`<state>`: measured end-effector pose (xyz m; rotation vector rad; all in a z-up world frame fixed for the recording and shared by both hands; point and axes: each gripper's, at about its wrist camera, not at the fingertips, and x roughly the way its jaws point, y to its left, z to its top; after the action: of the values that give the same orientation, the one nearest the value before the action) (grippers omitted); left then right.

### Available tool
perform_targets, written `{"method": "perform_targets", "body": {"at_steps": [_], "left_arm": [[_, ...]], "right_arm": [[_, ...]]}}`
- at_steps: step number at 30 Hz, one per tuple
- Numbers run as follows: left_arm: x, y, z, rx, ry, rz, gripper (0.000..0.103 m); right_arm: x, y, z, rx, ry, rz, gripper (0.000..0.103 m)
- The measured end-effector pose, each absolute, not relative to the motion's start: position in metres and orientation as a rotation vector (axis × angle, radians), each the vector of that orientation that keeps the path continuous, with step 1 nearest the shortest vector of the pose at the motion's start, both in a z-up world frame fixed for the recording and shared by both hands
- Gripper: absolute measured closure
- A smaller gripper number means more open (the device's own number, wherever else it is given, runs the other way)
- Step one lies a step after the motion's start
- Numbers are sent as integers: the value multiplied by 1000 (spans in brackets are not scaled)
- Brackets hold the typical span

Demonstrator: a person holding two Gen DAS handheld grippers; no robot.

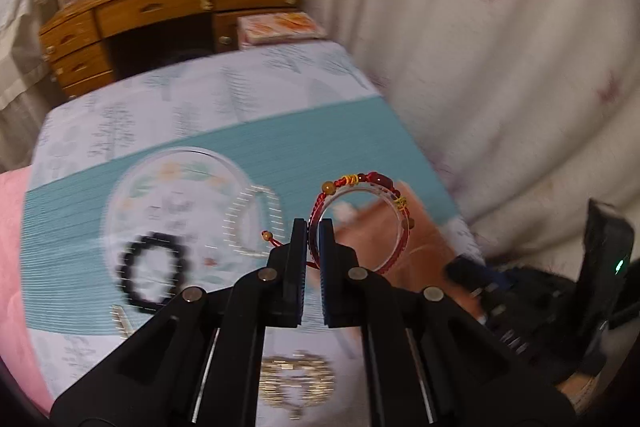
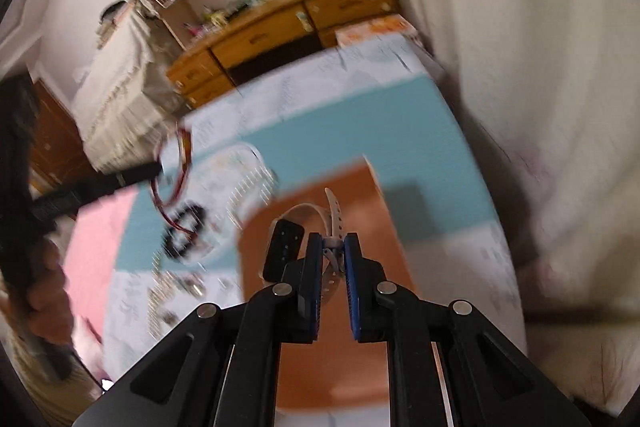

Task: Organize jewelry
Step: 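Carry the red bracelet into the pink box with the left tool while the right tool drops the watch in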

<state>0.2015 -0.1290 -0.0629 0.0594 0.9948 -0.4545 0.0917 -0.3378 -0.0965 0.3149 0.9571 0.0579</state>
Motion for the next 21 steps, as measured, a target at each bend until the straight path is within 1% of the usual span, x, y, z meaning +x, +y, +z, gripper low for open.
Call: {"method": "perform_targets", "body": {"at_steps": [4,8,9,12,14,15,16,17,18,19,21], "left_arm": [[192,-169,-93,89,1041,-467,99],[183,-186,-119,109,1082,-463,99],[179,-188,-123,118,1088,-459,99],[172,-189,-132,159,1093,-440,98],[163,-188,-132,158,1096,-444,95],[160,-185,-130,154,1098,-442,86],[154,-183,-129,150,1094,-440,68],[149,-180,-125,145,1084,-436,57],[147,-173,-124,140,1072,-430,42],[141,-168,-120,133,1048,-417,39],[136,-158,-116,130,1030,-399,39]], "right_arm": [[61,-341,-118,308,1021,70,92],[40,-338,-127,319,1057,128,91],[49,-333,-129,319,1063,140,91],[41,-332,-129,329,1062,160,85],[32,-333,-126,333,1034,164,76],[29,-333,-124,330,1020,160,67],[28,-331,-121,322,1006,152,62],[26,-330,-119,316,996,149,62],[25,-328,-116,310,988,149,62],[24,-328,-114,306,982,151,62],[28,-326,-109,307,977,152,62]]}}
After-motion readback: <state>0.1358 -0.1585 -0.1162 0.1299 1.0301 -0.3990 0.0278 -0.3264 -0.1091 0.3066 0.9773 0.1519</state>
